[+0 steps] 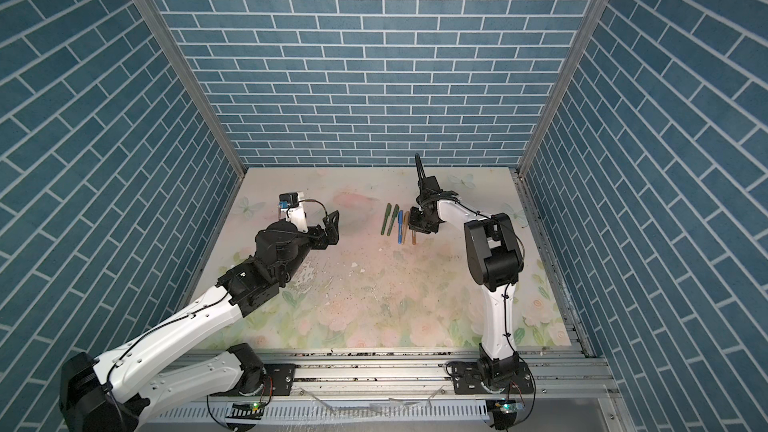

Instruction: Insert the pens into the pen caps

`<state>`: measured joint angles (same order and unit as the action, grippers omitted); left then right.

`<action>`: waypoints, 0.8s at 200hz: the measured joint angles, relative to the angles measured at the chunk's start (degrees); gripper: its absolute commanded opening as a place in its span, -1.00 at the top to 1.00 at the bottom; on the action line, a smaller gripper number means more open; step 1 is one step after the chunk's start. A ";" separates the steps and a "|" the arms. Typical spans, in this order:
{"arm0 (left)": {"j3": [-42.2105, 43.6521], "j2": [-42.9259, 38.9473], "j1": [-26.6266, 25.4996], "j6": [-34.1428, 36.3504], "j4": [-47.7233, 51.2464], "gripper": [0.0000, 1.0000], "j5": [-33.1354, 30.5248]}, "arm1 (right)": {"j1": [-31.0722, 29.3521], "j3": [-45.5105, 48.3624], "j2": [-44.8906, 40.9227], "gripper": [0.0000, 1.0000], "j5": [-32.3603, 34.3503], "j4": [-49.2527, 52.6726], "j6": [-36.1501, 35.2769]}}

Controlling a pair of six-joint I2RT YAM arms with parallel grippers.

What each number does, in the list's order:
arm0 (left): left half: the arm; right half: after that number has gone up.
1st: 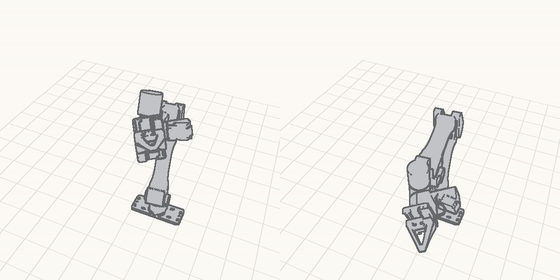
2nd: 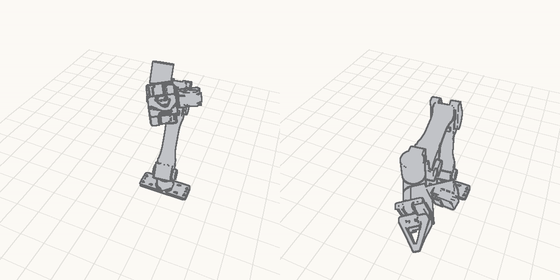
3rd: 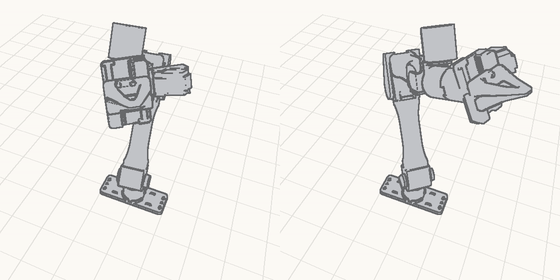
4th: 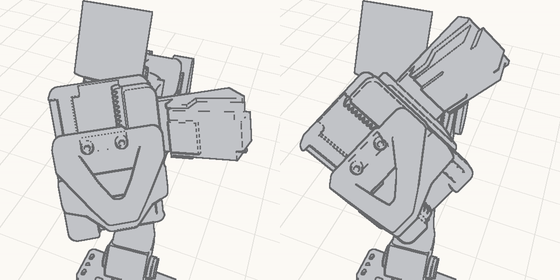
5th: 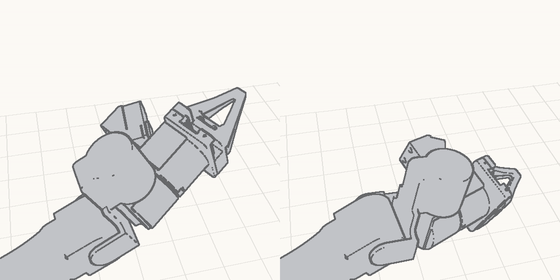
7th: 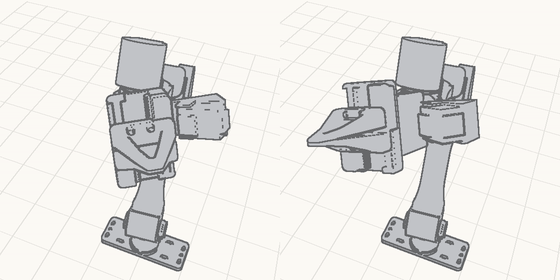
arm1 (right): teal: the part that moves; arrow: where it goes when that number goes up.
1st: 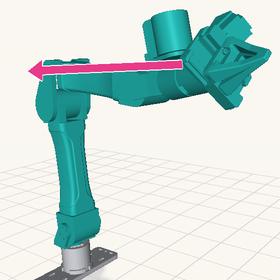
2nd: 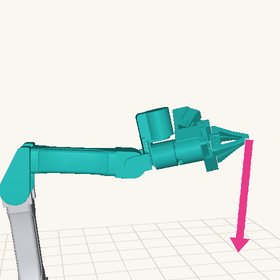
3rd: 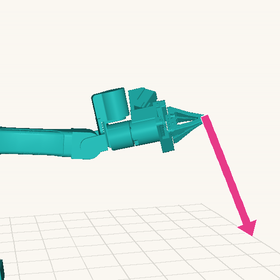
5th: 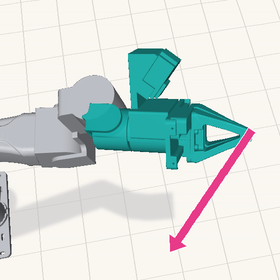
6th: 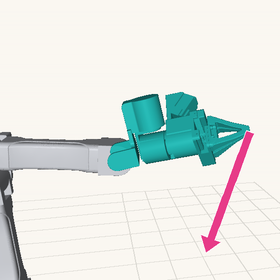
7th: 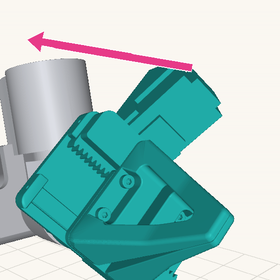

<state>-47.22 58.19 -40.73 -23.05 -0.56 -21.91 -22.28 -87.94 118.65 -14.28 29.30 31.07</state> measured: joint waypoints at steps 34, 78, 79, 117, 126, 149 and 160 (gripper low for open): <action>-1.62 0.00 0.37 0.87 0.35 -0.95 2.71 | 0.00 5.18 -10.12 0.37 0.96 -0.28 -1.42; -1.73 -0.07 0.35 4.02 0.90 -0.99 -0.61 | -0.22 20.39 -28.44 0.26 0.83 -5.49 -2.14; -1.73 -0.09 0.35 4.17 0.92 -0.99 -0.87 | -0.26 20.96 -29.03 0.25 0.83 -5.73 -2.05; -2.78 -2.75 -0.13 9.25 2.97 -0.99 -6.97 | -1.60 30.69 -43.56 -0.09 1.70 -6.32 -4.13; -4.15 -3.54 -0.22 9.70 4.52 -0.99 -8.07 | -1.88 31.63 -46.40 -0.43 2.32 -6.10 -4.59; -6.23 -7.26 -0.46 9.16 7.85 -0.99 -9.75 | -2.45 33.99 -52.96 -0.98 5.22 -6.56 -4.37; -4.20 -10.67 -0.50 8.41 8.57 -0.99 -9.79 | -2.49 36.20 -55.95 -0.98 6.67 -7.58 -4.35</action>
<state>-51.42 47.53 -41.23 -14.63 8.01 -31.70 -24.77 -51.75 62.70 -7.62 21.71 26.72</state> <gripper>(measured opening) 0.996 0.982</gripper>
